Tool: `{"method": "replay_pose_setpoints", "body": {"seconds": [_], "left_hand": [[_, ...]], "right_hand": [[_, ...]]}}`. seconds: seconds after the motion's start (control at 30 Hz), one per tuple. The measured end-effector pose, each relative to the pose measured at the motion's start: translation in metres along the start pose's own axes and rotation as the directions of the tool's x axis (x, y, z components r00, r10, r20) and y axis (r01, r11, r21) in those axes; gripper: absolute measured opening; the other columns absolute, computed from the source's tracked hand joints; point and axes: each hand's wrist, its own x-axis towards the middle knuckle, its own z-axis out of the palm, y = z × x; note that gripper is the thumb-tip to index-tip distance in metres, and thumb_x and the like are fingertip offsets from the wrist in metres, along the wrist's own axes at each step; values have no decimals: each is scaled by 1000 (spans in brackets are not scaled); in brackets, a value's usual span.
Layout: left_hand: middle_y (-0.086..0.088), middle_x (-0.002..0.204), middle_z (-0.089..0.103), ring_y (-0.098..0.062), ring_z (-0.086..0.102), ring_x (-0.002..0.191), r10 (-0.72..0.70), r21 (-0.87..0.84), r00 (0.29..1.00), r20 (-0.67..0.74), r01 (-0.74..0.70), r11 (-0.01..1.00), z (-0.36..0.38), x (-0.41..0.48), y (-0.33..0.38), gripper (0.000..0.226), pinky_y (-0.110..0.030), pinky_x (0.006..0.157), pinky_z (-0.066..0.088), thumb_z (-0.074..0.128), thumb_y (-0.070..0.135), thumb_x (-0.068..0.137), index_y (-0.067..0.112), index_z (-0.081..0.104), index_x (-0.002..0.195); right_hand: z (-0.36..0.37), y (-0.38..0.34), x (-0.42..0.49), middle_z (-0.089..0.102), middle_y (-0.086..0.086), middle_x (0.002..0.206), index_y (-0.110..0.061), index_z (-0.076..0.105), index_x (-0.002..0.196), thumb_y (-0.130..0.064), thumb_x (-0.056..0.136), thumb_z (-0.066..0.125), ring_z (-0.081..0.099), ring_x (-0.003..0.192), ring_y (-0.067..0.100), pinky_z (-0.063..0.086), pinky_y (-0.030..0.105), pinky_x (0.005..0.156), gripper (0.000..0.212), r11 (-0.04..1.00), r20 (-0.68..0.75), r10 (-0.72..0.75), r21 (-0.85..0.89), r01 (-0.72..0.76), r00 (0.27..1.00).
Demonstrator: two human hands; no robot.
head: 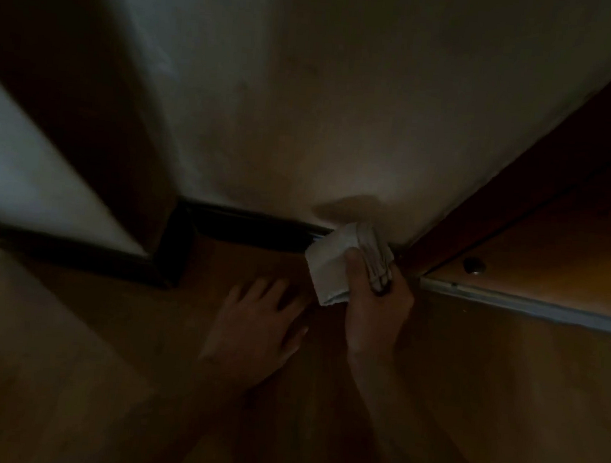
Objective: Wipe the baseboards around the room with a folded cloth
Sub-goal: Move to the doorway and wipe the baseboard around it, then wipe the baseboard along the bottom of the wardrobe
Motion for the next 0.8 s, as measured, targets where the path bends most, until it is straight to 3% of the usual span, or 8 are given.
{"method": "replay_pose_setpoints", "body": {"seconds": [0.1,0.2,0.27,0.33,0.47,0.6,0.67,0.8], "left_hand": [[-9,129,61,-31,57,117,140,-19,988,-73,-141,990,-23,33,1,45,-48,97,45,48,45,90,24,63,126],[-10,135,59,-33,52,127,308,-10,948,-79,-310,951,-53,58,15,49,-53,104,45,63,40,83,23,64,128],[-9,138,57,-30,48,131,411,9,910,-55,-411,912,-81,76,29,59,-55,107,45,75,41,78,23,62,132],[-7,138,59,-28,48,133,500,56,866,-34,-498,866,-114,94,50,54,-51,114,38,71,42,80,22,65,130],[-14,128,67,-34,54,127,752,175,650,-105,-733,658,-177,132,107,43,-45,120,23,60,29,82,13,74,119],[-21,135,62,-37,52,133,876,336,456,-154,-810,481,-251,186,164,50,-48,123,19,43,21,83,6,71,122],[-17,156,43,-34,31,149,867,422,482,-129,-764,488,-286,204,184,55,-47,125,8,46,25,86,13,59,138],[-12,170,-2,-27,-7,156,822,554,570,-16,-679,482,-323,222,203,67,-43,125,-9,42,32,98,23,20,161]], "right_hand": [[-2,-29,-1,74,-16,100,-30,71,104,-19,88,74,69,102,5,57,24,84,19,994,-62,-16,102,22,998],[-31,-61,0,71,-31,92,-33,67,108,-30,87,74,67,96,-8,55,15,76,22,995,-131,-39,81,50,991],[-61,-90,1,72,-27,101,-36,68,113,-51,86,71,68,97,-4,56,25,79,31,995,-109,-87,-58,81,990],[-90,-120,1,74,-14,108,-28,70,116,-51,88,70,70,102,8,57,35,83,37,986,-128,-134,-115,119,983],[-134,-191,0,75,-12,100,-16,70,109,-30,86,67,71,95,7,57,19,74,27,979,-265,-204,-85,188,943],[-181,-261,3,75,-1,100,-19,68,110,-37,90,70,73,91,12,60,28,71,27,992,-413,-123,-46,114,902],[-202,-294,-1,75,2,99,-19,68,110,-40,88,72,74,89,17,62,41,72,31,996,-432,-88,-17,89,898],[-246,-349,-13,76,2,85,-25,70,94,-44,85,75,75,75,21,62,48,67,22,958,-370,-147,-285,38,917]]}}
